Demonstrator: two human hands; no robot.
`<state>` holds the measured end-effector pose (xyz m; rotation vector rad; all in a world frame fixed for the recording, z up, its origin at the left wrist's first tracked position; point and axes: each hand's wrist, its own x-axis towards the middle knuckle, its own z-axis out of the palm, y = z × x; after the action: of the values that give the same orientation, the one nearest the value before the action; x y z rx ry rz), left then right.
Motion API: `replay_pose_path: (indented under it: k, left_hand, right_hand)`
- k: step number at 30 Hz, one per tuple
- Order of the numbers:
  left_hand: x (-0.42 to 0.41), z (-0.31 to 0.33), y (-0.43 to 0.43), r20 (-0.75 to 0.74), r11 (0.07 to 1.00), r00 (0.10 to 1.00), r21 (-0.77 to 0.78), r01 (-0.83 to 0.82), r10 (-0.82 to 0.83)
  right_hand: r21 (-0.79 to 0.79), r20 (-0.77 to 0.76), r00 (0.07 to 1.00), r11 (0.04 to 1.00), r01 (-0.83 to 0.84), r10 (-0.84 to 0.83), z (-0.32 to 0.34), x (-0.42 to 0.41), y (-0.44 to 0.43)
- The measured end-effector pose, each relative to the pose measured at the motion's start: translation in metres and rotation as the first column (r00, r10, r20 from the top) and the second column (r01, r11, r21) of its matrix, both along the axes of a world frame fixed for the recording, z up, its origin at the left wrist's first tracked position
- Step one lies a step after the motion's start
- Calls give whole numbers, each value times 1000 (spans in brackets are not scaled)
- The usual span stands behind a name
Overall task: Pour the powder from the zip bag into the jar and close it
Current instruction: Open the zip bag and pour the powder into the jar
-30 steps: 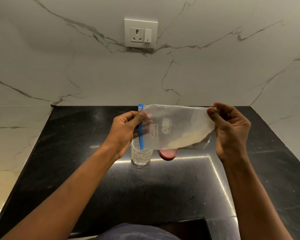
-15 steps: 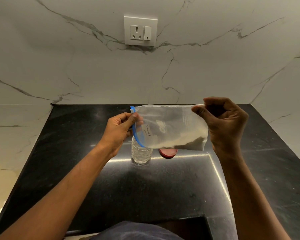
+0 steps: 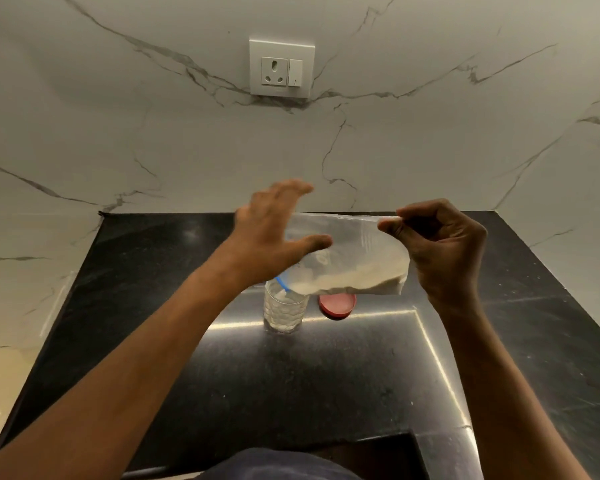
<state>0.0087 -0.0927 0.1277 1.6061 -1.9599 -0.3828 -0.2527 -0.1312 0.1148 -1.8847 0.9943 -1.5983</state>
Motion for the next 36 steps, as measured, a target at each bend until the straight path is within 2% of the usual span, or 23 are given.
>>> replay_pose_path:
  k: [3,7,9,12,14,16,24,26,28,29,31,33,36]
  left_hand:
    - [-27,15,-12,51,987,986,36,156,-157]
    - [-43,11,-26,-186,980,968,74,183,-167]
    - [-43,6,-26,-249,982,954,53,184,-165]
    - [-43,-2,-25,-286,983,942,-1,181,-174]
    - [-43,-6,-24,-312,983,932,-35,183,-185]
    - [-44,-8,-24,-324,980,925,-57,190,-198]
    - [-31,-13,-16,-335,982,923,-91,166,-187]
    - [-17,-17,-13,-337,982,932,-172,76,-132]
    - [3,-27,-11,-387,973,922,-209,-100,11]
    - [15,-35,-10,-455,969,885,-161,-189,97]
    - [30,-50,-7,-613,963,754,50,-263,238]
    - [35,-66,-5,-712,958,641,231,-170,286]
    - [32,-87,-6,-751,965,627,263,-4,207]
  right_hand:
    - [13,-4,1000,1000,-15,15,0,0,-1]
    - [54,16,1000,998,-14,13,-3,2,2]
    - [98,46,999,995,-23,19,-7,1,4]
    - [283,38,998,958,-53,44,-16,-3,7]
    - [433,35,996,896,-93,86,-28,-5,11]
    - [511,51,990,849,-136,129,-39,-3,14]
    - [439,88,992,890,-123,94,-41,3,12]
    - [411,82,993,904,-116,91,-41,4,12]
    - [382,87,992,917,-113,87,-41,4,12]
    - [367,90,992,923,-115,87,-40,4,13]
    - [338,84,992,934,-115,92,-38,5,14]
    - [314,73,993,942,-115,97,-37,9,14]
    - [285,58,996,954,-88,74,-37,14,13]
